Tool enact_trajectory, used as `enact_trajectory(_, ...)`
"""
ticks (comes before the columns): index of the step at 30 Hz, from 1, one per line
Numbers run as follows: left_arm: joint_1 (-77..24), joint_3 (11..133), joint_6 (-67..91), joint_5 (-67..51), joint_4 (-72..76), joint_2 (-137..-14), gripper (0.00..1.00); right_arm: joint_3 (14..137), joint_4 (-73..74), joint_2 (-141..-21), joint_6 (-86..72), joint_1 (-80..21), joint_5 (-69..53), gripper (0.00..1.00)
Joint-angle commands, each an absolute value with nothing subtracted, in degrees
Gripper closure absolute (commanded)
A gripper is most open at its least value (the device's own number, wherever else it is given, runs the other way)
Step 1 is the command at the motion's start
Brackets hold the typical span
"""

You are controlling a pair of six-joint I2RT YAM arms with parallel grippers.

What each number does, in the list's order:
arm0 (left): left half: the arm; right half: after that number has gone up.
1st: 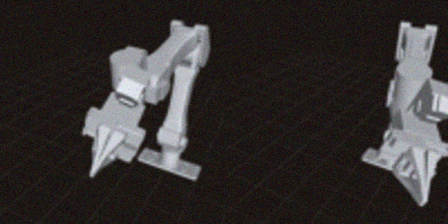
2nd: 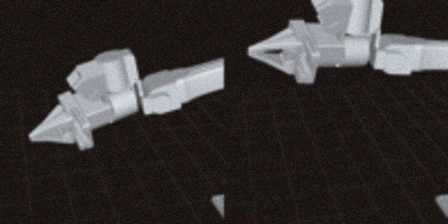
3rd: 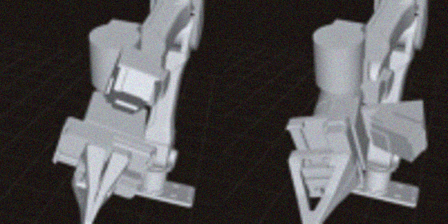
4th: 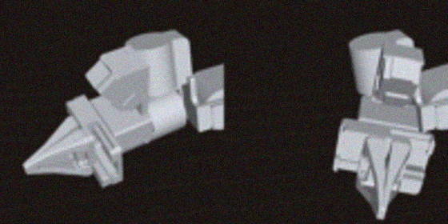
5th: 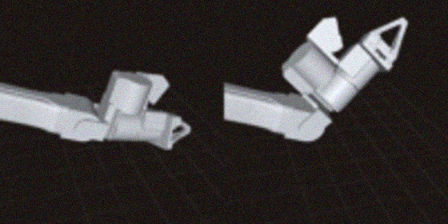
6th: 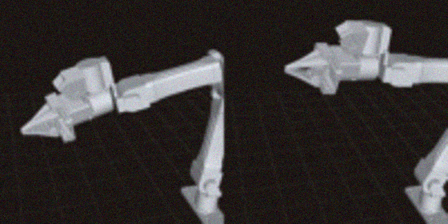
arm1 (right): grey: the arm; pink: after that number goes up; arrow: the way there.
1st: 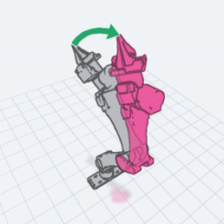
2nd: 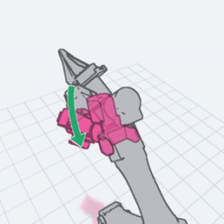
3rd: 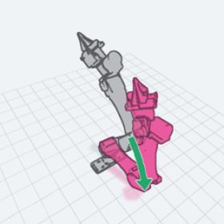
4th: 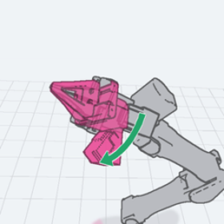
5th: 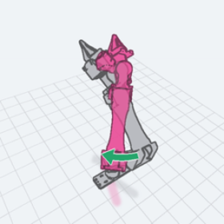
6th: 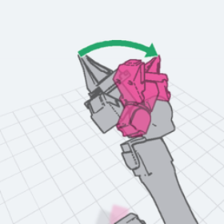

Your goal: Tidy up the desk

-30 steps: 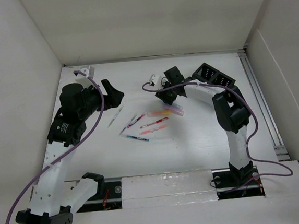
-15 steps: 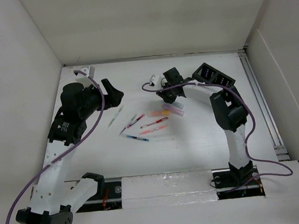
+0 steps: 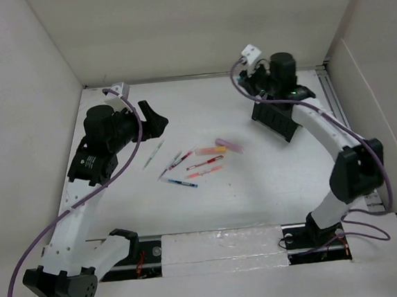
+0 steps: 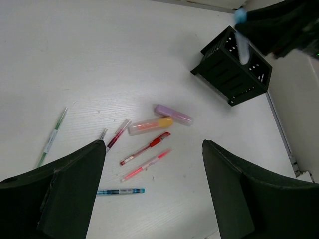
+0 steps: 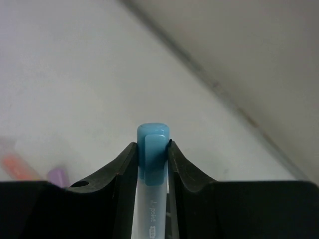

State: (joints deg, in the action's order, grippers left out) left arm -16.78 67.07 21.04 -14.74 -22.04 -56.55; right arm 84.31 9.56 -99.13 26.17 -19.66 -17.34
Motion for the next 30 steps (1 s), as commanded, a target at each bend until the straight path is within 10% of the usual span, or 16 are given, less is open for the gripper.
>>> enact_trajectory(1,-16.79,67.33,21.53,-17.66,-17.76,-56.69,0.26,78.68,-4.54,-87.93,19.61,-13.82,-23.37,1.00)
enact_trajectory(12,-16.79,66.88,23.03,-20.39,-16.26,-57.13,0.25,58.46,-33.29,-81.65,3.35,8.69,-37.26,1.00)
enact_trajectory(30,-16.79,65.48,22.85,-19.69,-18.11,-55.37,0.25,52.92,-40.87,-89.12,3.51,12.22,-37.35,0.98)
